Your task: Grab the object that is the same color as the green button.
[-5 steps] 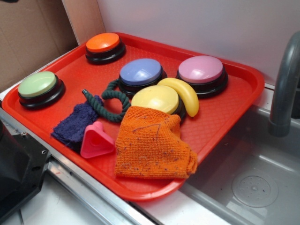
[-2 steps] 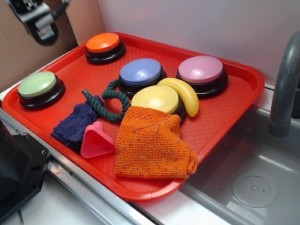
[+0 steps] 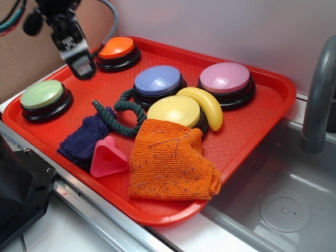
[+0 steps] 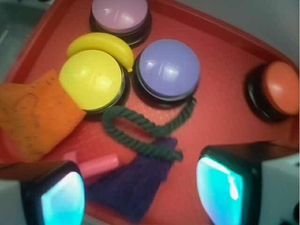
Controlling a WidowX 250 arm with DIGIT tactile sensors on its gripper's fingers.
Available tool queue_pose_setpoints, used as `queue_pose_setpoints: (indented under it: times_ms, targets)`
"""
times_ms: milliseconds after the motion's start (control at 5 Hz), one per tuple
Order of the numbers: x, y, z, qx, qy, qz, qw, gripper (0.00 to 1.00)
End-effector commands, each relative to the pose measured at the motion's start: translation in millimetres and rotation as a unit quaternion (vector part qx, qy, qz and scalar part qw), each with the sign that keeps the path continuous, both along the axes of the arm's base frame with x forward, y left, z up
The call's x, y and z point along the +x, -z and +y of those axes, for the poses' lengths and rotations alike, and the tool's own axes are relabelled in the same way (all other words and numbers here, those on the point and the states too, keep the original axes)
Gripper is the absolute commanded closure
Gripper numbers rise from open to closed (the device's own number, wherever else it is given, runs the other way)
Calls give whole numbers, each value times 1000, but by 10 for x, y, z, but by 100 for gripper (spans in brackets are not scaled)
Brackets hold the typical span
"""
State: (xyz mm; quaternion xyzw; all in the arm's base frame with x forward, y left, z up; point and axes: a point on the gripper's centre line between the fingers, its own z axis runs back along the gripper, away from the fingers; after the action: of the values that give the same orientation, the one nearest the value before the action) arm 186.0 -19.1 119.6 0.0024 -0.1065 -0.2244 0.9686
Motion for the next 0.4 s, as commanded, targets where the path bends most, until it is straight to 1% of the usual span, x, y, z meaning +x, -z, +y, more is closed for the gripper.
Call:
queue_pose_setpoints:
  times_ms: [0,200]
  targets:
    - [222,318,-66,2,79,-32,996,0]
    - [220,524,-86,1,109,-32,993,0]
